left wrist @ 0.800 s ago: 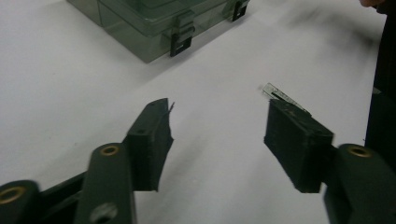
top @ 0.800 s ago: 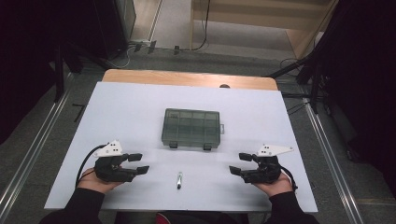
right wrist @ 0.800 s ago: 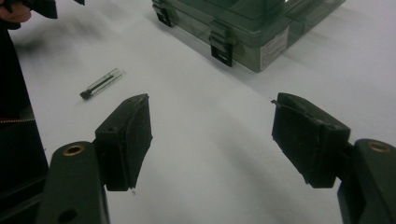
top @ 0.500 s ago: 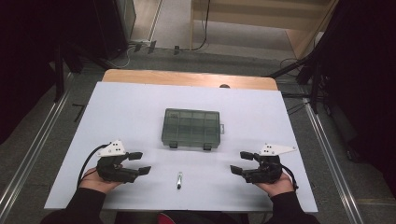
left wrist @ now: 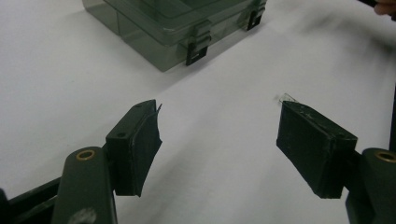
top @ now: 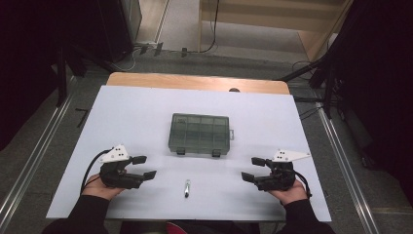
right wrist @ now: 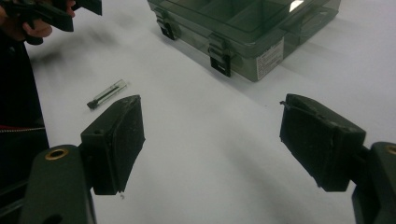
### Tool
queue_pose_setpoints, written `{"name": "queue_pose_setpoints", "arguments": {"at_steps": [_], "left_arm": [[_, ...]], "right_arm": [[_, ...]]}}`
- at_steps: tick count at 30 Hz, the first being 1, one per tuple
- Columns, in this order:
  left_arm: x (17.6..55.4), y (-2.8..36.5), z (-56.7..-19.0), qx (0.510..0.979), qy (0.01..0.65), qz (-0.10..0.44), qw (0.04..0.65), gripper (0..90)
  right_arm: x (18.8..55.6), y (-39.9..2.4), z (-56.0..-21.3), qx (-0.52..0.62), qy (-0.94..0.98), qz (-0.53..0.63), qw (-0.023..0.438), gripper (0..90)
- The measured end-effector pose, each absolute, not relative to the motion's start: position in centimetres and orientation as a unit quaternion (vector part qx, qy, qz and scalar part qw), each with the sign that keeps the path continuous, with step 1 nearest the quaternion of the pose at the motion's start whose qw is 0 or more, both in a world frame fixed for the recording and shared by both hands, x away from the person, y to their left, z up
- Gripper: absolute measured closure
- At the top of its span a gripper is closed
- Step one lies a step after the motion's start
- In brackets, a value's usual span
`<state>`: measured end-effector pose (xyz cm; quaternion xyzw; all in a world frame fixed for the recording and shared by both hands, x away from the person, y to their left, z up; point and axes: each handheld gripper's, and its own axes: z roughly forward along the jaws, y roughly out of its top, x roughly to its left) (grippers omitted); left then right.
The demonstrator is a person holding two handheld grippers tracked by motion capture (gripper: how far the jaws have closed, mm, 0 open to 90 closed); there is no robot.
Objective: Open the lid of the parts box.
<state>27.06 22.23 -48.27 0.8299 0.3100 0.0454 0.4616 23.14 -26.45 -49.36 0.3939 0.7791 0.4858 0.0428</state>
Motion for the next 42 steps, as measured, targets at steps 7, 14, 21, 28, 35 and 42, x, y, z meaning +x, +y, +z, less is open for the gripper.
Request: {"name": "queue_pose_setpoints", "arguments": {"at_steps": [7, 14, 21, 28, 35, 42], "left_arm": [[27.0, 22.4, -48.1, 0.827, 0.308, 0.053, 0.468, 29.3], [26.9, 22.6, -48.1, 0.819, 0.312, 0.057, 0.477, 29.2], [27.0, 22.9, -48.3, 0.815, 0.318, 0.058, 0.481, 29.3], [26.7, 23.1, -48.4, 0.814, 0.317, 0.063, 0.482, 29.2], [26.6, 23.0, -48.3, 0.812, 0.313, 0.059, 0.489, 29.3], [26.8, 22.7, -48.4, 0.816, 0.310, 0.057, 0.485, 29.3]], "right_arm": [[22.9, -26.8, -49.3, 0.398, 0.773, 0.492, 0.044, 23.2], [22.9, -26.8, -49.3, 0.401, 0.771, 0.493, 0.043, 23.0], [22.9, -27.0, -49.2, 0.411, 0.764, 0.496, 0.047, 22.7], [23.1, -26.9, -49.0, 0.422, 0.757, 0.497, 0.052, 21.6], [23.2, -26.5, -48.8, 0.435, 0.748, 0.497, 0.066, 20.5], [23.9, -25.9, -48.1, 0.445, 0.739, 0.499, 0.080, 20.4]]}}
